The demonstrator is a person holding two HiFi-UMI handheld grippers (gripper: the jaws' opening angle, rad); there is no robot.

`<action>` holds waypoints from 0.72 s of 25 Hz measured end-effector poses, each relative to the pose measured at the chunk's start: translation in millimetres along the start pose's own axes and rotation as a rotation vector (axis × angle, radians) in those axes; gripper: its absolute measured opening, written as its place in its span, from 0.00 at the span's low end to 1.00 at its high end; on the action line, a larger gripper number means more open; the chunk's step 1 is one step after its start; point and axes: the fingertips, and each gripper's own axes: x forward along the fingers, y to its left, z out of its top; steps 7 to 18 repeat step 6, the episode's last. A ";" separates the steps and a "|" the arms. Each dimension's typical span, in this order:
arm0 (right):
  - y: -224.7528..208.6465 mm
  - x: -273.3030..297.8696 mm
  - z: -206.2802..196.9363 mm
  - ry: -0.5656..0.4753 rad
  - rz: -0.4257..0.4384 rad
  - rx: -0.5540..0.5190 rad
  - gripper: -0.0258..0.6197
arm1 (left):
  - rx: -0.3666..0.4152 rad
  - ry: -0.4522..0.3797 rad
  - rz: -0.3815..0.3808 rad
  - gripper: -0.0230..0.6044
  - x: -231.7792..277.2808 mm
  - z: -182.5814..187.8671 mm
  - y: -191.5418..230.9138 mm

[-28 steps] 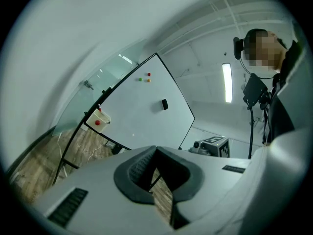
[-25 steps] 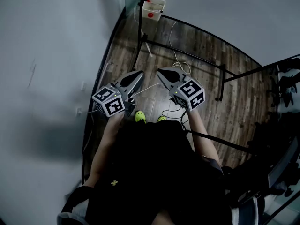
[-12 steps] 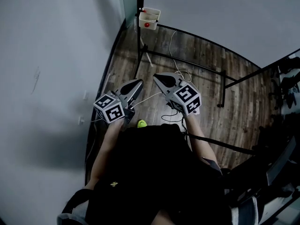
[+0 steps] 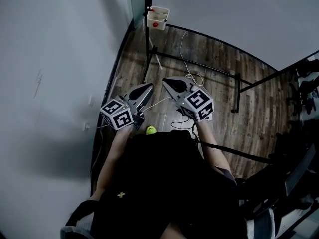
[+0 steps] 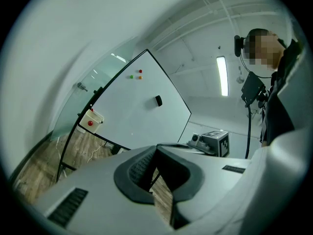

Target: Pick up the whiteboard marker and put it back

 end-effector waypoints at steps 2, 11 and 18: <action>0.0 -0.8 0.7 -0.002 0.003 0.000 0.04 | 0.000 -0.001 0.003 0.06 1.6 -1.1 -1.9; 0.1 -0.2 3.2 -0.005 0.013 0.001 0.04 | 0.005 -0.007 0.010 0.06 4.7 -2.1 -4.6; 0.1 -0.2 3.2 -0.005 0.013 0.001 0.04 | 0.005 -0.007 0.010 0.06 4.7 -2.1 -4.6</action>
